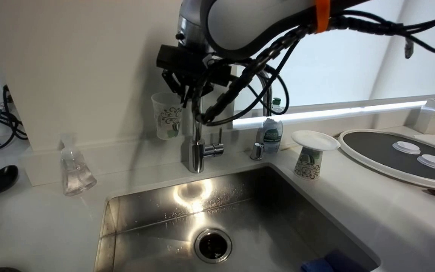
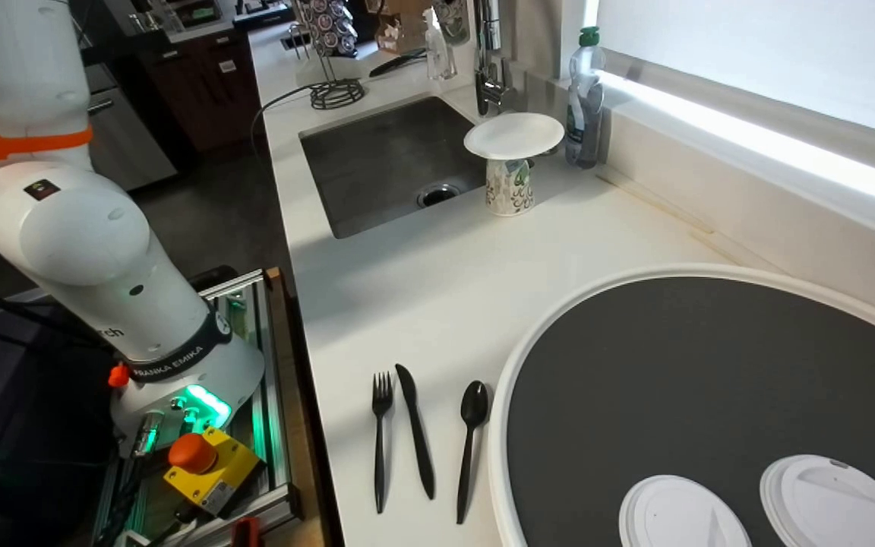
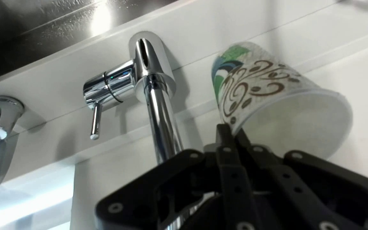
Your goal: Move the tap to the left and put the cup on top of the other cup
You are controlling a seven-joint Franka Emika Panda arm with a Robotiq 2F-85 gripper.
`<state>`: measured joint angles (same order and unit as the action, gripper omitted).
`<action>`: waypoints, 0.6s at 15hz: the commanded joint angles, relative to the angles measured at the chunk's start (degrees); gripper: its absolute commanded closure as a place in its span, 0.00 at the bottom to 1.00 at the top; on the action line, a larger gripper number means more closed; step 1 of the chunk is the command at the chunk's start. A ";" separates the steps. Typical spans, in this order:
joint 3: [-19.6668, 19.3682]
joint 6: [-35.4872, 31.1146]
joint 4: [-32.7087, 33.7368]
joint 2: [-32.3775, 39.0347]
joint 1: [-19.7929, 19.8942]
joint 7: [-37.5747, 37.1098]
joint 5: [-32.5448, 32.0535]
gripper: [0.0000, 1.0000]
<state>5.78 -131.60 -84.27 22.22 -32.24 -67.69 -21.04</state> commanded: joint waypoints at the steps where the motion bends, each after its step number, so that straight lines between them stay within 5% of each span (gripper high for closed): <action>1: 3.03 -0.84 -10.28 -8.66 4.10 11.34 6.80 0.99; 9: 7.23 5.88 -20.52 -20.63 11.44 32.65 18.05 0.99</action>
<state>11.85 -127.77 -98.50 7.70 -23.50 -40.99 -6.86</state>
